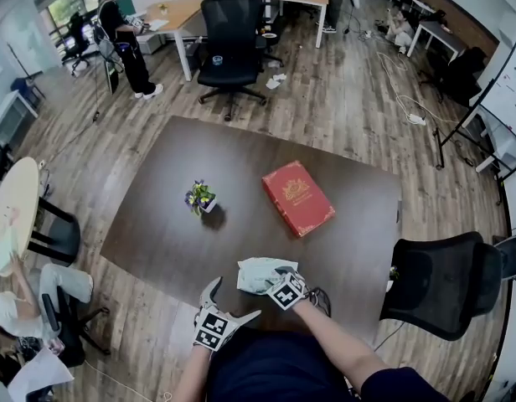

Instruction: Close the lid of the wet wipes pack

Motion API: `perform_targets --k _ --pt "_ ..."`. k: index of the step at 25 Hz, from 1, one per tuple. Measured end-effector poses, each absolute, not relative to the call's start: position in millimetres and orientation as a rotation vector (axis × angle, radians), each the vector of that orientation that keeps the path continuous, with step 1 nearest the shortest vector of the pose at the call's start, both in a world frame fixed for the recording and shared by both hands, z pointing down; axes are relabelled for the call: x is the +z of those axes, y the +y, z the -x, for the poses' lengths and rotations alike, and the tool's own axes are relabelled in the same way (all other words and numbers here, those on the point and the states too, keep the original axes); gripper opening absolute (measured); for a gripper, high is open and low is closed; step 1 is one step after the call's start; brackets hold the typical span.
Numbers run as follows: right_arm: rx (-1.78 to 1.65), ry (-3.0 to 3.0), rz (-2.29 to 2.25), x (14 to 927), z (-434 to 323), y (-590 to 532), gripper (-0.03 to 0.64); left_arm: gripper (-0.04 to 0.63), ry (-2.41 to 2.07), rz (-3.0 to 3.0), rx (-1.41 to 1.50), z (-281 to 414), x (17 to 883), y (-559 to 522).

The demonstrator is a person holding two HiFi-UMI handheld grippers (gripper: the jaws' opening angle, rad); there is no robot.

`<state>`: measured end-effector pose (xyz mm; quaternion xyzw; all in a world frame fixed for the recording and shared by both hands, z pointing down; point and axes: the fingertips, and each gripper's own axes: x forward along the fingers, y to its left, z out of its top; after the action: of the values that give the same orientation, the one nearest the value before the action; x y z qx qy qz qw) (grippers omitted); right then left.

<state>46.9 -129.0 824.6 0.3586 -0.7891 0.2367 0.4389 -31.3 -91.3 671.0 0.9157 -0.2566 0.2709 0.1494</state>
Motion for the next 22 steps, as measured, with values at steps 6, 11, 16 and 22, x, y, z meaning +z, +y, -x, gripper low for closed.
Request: perform_targets --k 6,11,16,22 --pt "0.589 -1.975 -0.895 826 -47 -128 0.215 0.6 -0.81 -2.624 0.747 42 653 -79" --pt "0.569 -1.985 -0.938 821 -52 -125 0.222 0.6 -0.855 -2.622 0.758 46 646 -68" --pt "0.582 -2.046 -1.011 803 -62 -110 0.245 0.6 -0.862 -2.573 0.678 51 649 -65" --pt "0.622 -2.187 -1.112 747 -85 -93 0.313 0.6 -0.845 -2.569 0.67 47 649 -60"
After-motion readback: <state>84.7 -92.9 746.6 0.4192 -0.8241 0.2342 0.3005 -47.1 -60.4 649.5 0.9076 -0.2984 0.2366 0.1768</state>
